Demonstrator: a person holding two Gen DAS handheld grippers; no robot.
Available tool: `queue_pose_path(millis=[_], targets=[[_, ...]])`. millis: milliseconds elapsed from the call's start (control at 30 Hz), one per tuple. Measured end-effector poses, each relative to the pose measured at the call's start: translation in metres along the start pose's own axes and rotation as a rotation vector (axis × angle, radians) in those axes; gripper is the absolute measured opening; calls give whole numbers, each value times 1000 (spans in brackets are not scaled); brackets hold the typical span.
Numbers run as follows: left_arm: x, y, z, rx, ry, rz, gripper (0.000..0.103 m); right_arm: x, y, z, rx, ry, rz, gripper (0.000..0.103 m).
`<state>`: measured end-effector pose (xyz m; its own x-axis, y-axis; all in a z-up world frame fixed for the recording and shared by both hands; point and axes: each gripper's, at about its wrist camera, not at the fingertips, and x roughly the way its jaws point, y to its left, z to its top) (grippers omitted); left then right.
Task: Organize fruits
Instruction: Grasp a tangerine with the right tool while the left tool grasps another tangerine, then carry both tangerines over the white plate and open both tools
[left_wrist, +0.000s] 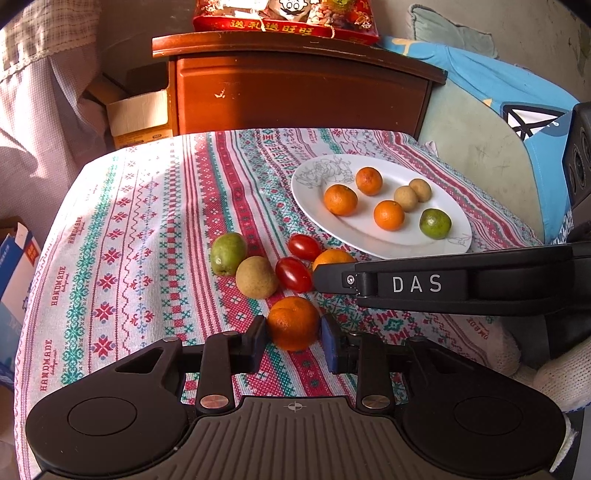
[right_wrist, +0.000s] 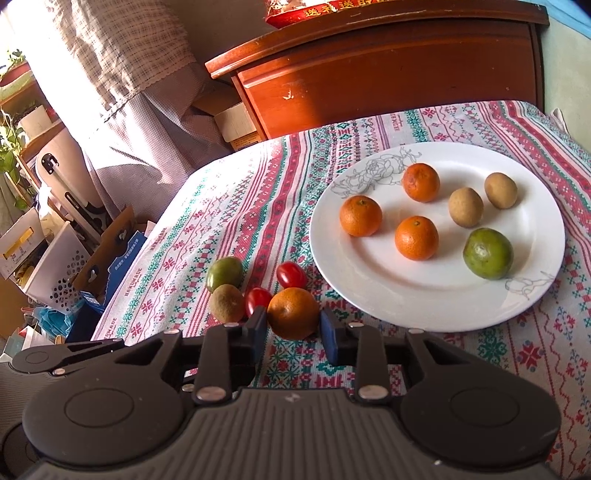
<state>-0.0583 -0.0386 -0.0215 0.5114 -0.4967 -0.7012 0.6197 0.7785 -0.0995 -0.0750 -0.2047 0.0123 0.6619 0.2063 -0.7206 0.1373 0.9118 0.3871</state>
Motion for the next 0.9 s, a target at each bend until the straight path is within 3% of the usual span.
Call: queue_pose_path(millis=[500, 900], targets=[[-11, 13, 8, -70, -28, 49, 28, -14, -2, -1, 5, -21, -3, 31], [-32, 20, 47, -151, -129, 44, 28, -49, -12, 28, 53, -117, 14, 31]])
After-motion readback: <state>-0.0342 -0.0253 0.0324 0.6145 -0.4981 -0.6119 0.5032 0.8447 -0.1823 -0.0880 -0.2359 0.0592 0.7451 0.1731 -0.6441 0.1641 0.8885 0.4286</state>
